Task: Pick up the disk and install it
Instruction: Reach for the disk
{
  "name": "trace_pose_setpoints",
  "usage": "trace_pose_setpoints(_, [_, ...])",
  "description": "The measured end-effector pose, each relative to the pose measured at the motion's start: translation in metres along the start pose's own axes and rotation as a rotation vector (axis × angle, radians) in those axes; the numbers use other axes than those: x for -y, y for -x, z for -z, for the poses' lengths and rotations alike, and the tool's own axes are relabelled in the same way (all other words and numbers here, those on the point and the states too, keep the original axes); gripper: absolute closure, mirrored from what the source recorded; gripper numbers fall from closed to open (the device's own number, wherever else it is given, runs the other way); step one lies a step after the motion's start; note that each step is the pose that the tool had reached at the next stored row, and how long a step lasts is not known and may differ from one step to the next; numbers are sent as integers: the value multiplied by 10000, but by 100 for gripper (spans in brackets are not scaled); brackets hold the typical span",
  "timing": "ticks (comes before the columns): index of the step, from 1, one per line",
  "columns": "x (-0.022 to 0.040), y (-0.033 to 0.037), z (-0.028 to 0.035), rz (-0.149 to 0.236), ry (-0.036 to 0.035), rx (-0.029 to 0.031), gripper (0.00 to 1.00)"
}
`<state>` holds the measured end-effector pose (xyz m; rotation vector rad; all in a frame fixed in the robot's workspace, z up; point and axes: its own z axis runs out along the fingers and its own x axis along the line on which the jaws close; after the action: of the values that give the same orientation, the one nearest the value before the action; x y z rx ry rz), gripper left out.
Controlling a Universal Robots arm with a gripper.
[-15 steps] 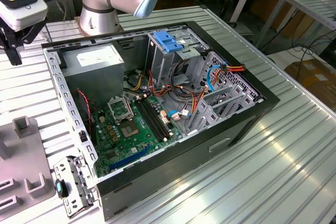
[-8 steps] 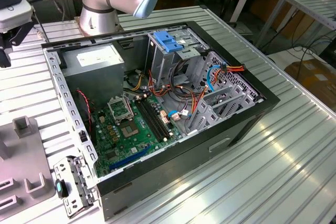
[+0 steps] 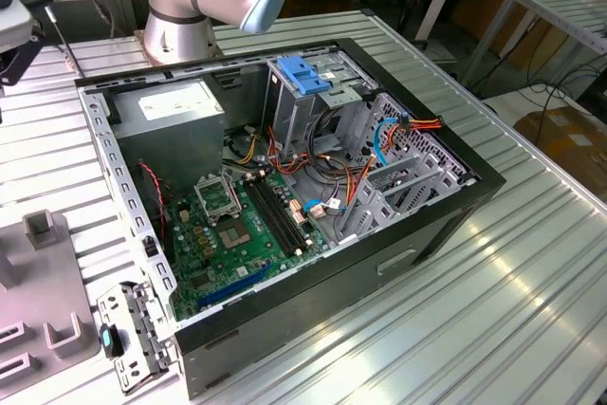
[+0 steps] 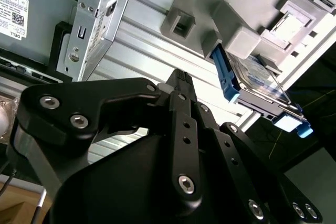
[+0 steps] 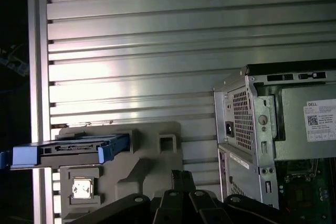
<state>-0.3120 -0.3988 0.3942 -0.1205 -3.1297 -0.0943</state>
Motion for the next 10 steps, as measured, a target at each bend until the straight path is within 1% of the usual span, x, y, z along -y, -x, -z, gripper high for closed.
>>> trace_pose_setpoints(3, [4, -61, -1, -1, 0, 1, 89])
trace_pose_setpoints(4, [7, -99, -1, -2, 0, 0, 89])
trace_pose_setpoints(10, [19, -270, -2, -2, 1, 0, 89])
